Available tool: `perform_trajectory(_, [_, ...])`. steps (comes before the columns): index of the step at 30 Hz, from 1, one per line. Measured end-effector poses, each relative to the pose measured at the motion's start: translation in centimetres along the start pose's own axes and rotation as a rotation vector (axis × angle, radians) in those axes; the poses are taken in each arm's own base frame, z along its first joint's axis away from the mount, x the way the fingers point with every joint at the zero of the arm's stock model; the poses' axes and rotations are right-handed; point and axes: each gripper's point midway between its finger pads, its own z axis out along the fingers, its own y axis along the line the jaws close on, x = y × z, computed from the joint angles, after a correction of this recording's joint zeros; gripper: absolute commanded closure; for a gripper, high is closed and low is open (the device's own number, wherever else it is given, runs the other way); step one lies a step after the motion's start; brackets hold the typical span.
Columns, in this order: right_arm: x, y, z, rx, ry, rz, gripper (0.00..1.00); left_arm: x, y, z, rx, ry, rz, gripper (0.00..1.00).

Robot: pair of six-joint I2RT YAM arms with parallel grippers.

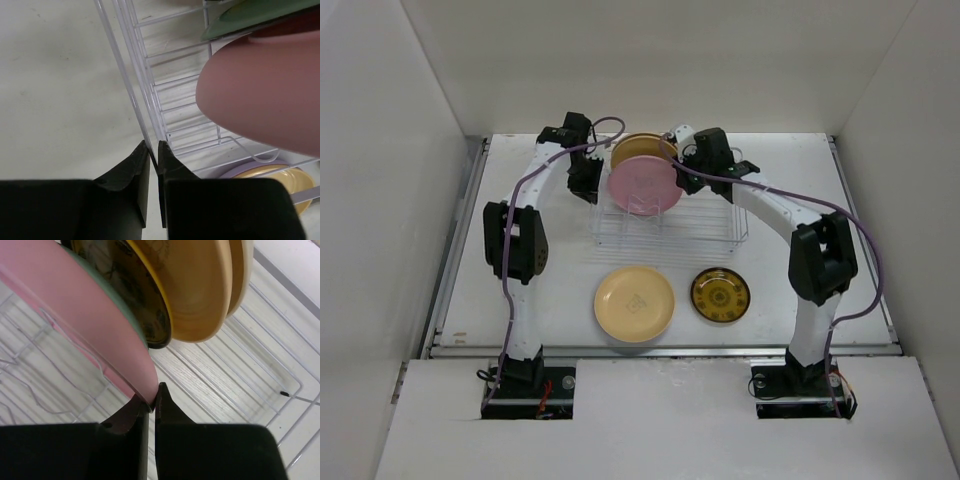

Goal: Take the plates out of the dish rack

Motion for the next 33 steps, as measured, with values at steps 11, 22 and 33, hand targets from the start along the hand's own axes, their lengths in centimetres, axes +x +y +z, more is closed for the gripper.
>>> perform_trajectory(11, [-0.7,-0.3,-2.0,0.083,-0.023,-0.043,1.00,0.0,-0.5,0.0,0.072,0.005,-0.117,1.00])
perform_trajectory(22, [-7.6,-0.7,-8.1,0.181,-0.261,-0.040,1.00,0.1,-0.8,0.0,0.125,0.012,-0.184,1.00])
perform_trajectory(33, [-9.5,1.8,-10.1,0.061,-0.262,0.032,1.00,0.0,-0.8,0.0,0.209,0.019,-0.272,1.00])
